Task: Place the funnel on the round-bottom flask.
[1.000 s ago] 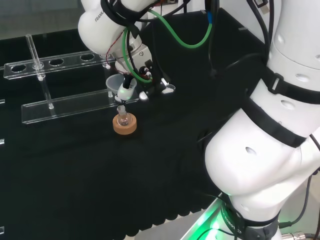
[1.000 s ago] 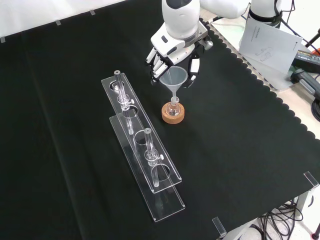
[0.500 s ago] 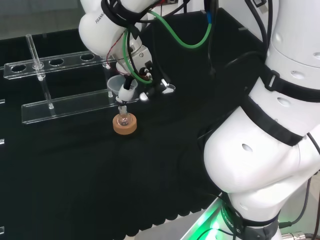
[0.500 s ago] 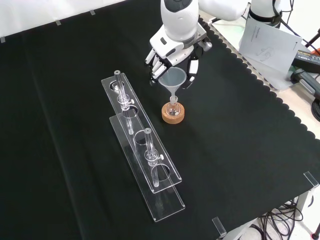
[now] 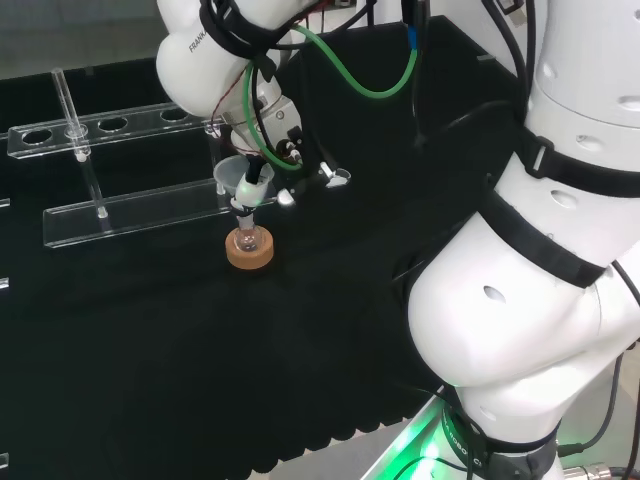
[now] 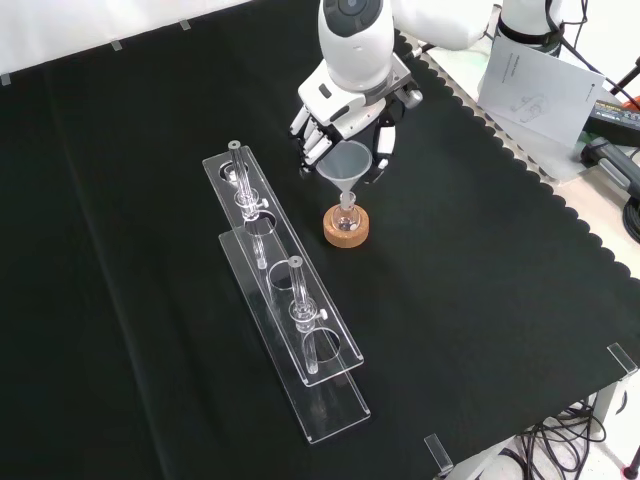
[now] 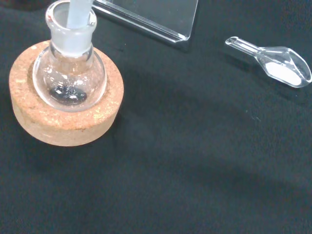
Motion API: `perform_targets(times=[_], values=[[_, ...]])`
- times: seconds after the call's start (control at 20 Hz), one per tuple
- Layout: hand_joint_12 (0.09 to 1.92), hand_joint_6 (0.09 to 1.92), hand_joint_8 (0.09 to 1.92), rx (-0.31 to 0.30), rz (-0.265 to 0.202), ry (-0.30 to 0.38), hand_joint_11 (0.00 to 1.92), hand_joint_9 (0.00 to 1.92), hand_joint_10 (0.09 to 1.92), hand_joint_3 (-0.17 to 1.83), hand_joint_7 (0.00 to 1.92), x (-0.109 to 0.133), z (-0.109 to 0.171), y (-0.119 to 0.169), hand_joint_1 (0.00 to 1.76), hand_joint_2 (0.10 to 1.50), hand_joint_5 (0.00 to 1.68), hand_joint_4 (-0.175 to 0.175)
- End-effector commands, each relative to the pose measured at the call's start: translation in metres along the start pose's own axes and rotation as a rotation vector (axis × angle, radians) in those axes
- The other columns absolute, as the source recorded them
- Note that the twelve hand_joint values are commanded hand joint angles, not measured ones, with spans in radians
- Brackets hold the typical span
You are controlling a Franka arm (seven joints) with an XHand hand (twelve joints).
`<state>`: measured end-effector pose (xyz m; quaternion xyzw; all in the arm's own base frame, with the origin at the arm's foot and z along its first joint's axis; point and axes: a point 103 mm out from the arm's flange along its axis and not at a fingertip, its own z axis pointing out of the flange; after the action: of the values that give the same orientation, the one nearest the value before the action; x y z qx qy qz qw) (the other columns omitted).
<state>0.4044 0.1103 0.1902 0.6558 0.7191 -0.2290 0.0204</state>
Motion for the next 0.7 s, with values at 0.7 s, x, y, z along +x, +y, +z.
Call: perform_targets(times=[0.7], values=[[1.28, 0.47, 0.85, 0.024, -0.031, 0.020, 0.57, 0.80, 0.66, 0.54, 0.50, 0.0035, 0.0102, 0.0020, 0.66, 0.70, 0.43, -0.064]])
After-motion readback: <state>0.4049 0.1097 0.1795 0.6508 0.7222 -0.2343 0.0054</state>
